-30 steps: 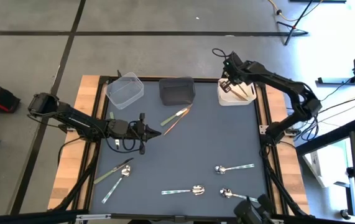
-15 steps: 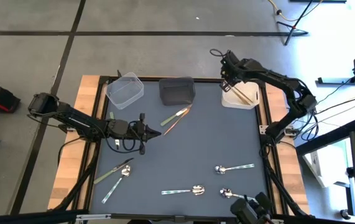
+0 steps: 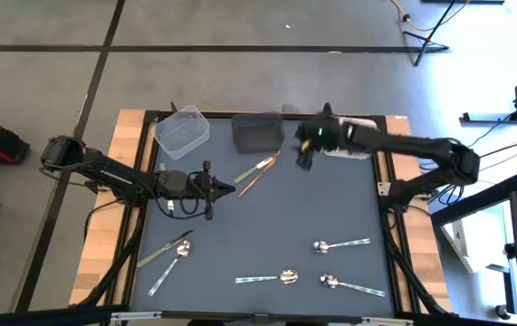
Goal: Sort silverware by color (type)
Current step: Put the gold table knife into the white bin
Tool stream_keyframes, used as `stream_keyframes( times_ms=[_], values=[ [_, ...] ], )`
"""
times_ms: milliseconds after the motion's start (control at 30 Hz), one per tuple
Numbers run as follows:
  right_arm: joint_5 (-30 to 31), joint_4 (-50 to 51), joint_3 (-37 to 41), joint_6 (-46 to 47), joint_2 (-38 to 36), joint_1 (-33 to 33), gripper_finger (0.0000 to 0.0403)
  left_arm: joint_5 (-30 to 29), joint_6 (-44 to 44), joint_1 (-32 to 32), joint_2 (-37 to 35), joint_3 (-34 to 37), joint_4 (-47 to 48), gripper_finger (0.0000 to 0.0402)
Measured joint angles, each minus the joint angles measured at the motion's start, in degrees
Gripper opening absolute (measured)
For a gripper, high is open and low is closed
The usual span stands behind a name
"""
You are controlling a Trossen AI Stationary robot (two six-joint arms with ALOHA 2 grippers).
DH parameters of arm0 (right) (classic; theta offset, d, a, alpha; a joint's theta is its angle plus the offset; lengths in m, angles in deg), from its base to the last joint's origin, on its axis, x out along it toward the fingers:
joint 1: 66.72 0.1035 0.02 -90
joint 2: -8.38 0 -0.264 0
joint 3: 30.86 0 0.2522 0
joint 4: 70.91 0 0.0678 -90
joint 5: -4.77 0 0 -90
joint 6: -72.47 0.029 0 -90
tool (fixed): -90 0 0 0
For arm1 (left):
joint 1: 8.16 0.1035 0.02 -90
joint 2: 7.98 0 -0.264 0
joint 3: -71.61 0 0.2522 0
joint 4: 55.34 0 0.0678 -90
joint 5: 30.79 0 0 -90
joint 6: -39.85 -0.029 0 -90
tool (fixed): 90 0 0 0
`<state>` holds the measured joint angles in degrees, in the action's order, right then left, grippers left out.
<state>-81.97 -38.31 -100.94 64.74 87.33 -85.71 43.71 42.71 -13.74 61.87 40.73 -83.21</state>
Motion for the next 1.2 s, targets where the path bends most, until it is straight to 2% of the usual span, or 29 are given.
stream_keyframes(
  times_ms=[200,300,367,467,567,733,933,1200],
  values=[
    [-0.2,-27.1,15.8,-0.5,0.0,12.1,0.0182,1.5,-2.2,1.0,3.3,-2.3,0.2,0.0083],
    [0.3,-38.4,21.3,-0.5,0.0,16.5,0.0182,1.0,-2.5,1.0,8.2,-6.8,3.3,0.0109],
    [1.0,-42.2,23.0,-0.5,0.0,18.7,0.0182,-1.4,-2.5,1.3,12.5,-10.6,7.3,0.0119],
    [3.1,-42.6,23.6,-0.5,0.0,21.3,0.0182,-4.2,0.3,2.1,18.0,-16.4,12.0,0.0125],
    [4.9,-42.6,23.6,-0.7,0.0,22.6,0.0182,-4.6,2.8,2.8,23.1,-21.8,21.7,0.0126],
    [5.3,-42.5,23.6,-1.3,0.0,22.7,0.0182,-7.1,8.8,5.0,29.4,-29.1,33.4,0.0126],
    [5.3,-42.4,23.6,-1.3,0.0,22.7,0.0182,-5.8,11.8,7.6,34.5,-30.6,33.6,0.0126],
    [5.3,-42.7,23.6,-1.2,0.0,22.7,0.0182,-2.1,12.3,9.5,36.7,-30.6,33.1,0.0124]
  ],
)
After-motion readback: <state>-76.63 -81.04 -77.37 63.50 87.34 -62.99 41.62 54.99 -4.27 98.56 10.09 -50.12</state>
